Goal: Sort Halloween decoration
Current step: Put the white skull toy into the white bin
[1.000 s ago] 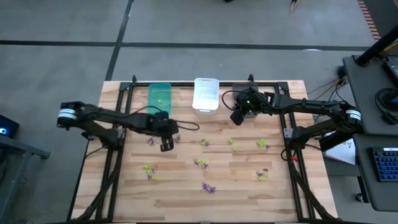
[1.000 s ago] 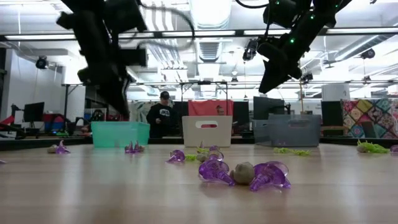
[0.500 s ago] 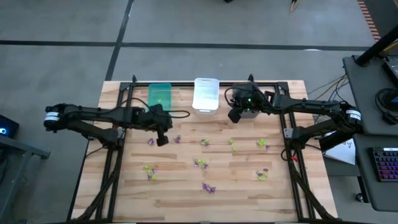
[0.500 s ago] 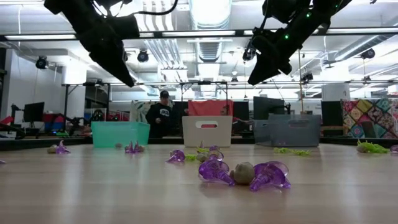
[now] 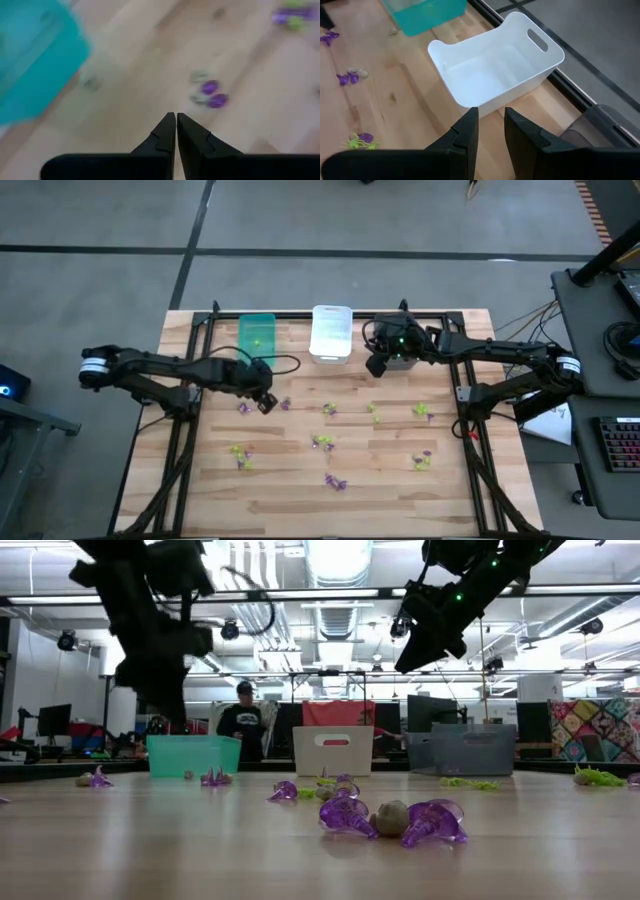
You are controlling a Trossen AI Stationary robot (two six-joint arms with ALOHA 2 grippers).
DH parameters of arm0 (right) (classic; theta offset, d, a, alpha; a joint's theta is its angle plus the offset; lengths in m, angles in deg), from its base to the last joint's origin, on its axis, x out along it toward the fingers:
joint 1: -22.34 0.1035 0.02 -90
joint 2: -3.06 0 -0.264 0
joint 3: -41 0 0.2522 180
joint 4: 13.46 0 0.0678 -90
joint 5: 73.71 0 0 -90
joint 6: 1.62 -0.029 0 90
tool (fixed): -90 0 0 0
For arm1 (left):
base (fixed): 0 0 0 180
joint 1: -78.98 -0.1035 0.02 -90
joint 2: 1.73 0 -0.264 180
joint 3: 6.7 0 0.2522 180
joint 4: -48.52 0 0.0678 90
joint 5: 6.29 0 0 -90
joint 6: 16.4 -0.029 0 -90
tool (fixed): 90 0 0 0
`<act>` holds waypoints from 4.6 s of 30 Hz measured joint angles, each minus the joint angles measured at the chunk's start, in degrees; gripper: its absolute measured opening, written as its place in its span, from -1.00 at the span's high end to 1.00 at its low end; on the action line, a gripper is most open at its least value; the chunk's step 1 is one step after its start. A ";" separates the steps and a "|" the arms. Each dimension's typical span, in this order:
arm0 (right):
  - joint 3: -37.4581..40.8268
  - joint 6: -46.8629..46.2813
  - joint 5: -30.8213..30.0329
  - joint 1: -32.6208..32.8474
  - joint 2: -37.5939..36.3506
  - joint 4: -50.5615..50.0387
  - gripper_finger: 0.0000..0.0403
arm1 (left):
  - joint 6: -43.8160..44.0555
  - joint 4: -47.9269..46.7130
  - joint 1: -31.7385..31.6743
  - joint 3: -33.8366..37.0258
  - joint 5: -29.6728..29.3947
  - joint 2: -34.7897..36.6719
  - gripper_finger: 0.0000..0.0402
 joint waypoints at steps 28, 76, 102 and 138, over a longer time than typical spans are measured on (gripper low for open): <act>0.11 -3.33 4.45 0.02 0.00 0.37 0.59 | 18.24 5.96 -1.91 0.27 -22.82 -17.77 0.18; 0.11 -4.27 6.02 0.15 0.00 0.36 0.59 | 19.59 13.19 -1.87 1.64 -25.21 -24.94 0.76; 0.11 -2.65 6.14 0.76 0.00 -0.44 0.59 | -2.70 10.02 1.58 1.87 -5.99 -14.50 0.82; 0.11 -2.57 6.11 2.27 0.00 -0.41 0.59 | -15.24 18.08 6.66 12.70 -10.60 1.14 0.46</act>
